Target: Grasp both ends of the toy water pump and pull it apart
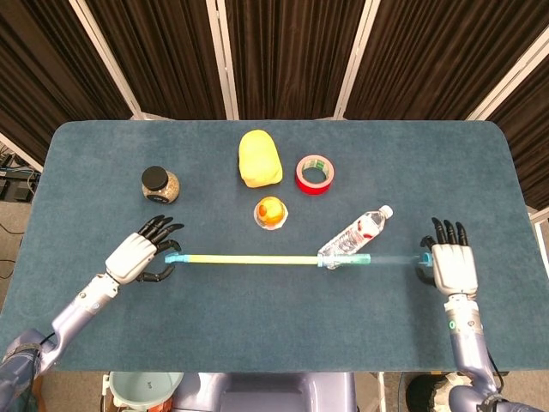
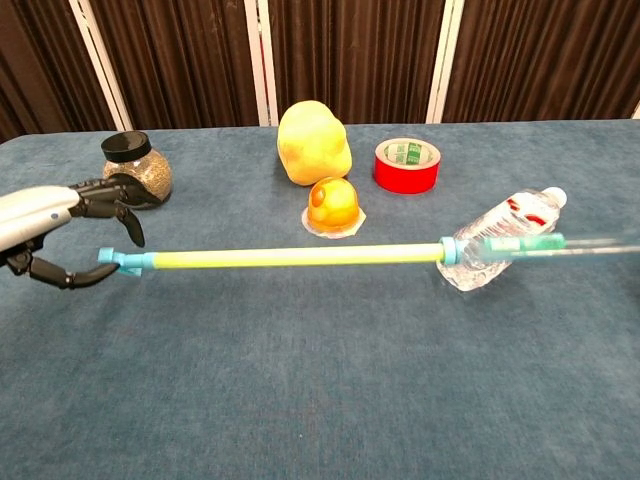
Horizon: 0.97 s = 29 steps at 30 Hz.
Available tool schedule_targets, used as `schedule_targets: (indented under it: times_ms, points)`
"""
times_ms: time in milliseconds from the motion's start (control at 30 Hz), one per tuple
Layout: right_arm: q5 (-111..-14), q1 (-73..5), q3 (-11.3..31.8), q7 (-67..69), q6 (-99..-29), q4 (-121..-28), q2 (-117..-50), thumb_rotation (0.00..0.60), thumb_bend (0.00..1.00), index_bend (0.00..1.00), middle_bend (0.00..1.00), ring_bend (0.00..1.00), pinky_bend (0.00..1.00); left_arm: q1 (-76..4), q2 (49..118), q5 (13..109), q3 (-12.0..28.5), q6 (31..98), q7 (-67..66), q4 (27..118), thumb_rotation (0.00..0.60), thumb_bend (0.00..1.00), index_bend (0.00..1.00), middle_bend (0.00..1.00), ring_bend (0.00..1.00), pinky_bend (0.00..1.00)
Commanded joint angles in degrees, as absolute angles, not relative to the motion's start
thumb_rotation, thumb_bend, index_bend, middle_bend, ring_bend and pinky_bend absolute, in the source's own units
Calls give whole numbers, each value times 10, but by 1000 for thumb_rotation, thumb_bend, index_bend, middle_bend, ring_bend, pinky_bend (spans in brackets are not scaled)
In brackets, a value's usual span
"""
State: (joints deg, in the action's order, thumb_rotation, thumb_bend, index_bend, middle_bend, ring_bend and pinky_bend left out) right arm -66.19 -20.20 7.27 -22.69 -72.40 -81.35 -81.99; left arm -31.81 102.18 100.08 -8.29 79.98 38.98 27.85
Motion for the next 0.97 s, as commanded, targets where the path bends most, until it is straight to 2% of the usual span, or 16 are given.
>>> schedule_targets:
  times_ms: [33, 67, 167, 267, 400, 533, 667, 767, 800, 900, 967]
  points:
    - [-699, -197, 50, -181, -705, -810, -814, 600, 99, 29, 0, 0, 0, -313, 1038, 1006, -92, 793, 404, 258, 600, 337, 228, 58, 0, 0]
    - [-706, -198, 45, -169, -698, -809, -812, 600, 44, 1, 0, 0, 0, -312, 1041, 1006, -93, 793, 406, 255, 600, 312, 159, 32, 0, 0]
    - [-727, -204, 28, -116, -657, -822, -792, 600, 0, 0, 0, 0, 0, -308, 1047, 1005, -92, 802, 418, 248, 600, 260, 61, 0, 0, 0]
    - [-756, -206, 20, -67, -645, -847, -767, 600, 0, 0, 0, 0, 0, -306, 1042, 997, -82, 819, 428, 249, 600, 218, 48, 0, 0, 0]
    - [-793, -197, 24, -53, -691, -874, -740, 600, 0, 0, 0, 0, 0, -304, 1004, 980, -61, 848, 431, 284, 600, 183, 47, 0, 0, 0]
    - [-798, -176, 61, -93, -781, -890, -725, 600, 0, 0, 0, 0, 0, -288, 903, 943, -31, 857, 346, 413, 600, 155, 36, 0, 0, 0]
    - [-759, -162, 101, -180, -845, -884, -734, 600, 0, 0, 0, 0, 0, -241, 781, 875, 1, 870, 185, 618, 600, 148, 36, 0, 0, 0]
    - [-716, -147, 105, -215, -845, -889, -735, 600, 0, 0, 0, 0, 0, -188, 706, 795, 17, 886, 46, 796, 600, 148, 36, 0, 0, 0]
    - [-701, -142, 102, -220, -838, -889, -734, 600, 0, 0, 0, 0, 0, -176, 698, 777, 19, 894, 21, 830, 600, 147, 36, 0, 0, 0]
    - [-679, -129, 95, -207, -826, -884, -737, 600, 0, 0, 0, 0, 0, -145, 694, 750, 20, 918, -6, 881, 600, 147, 29, 0, 0, 0]
    - [-670, -126, 91, -191, -809, -881, -735, 600, 0, 0, 0, 0, 0, -136, 687, 766, 13, 930, -9, 893, 600, 146, 25, 0, 0, 0]
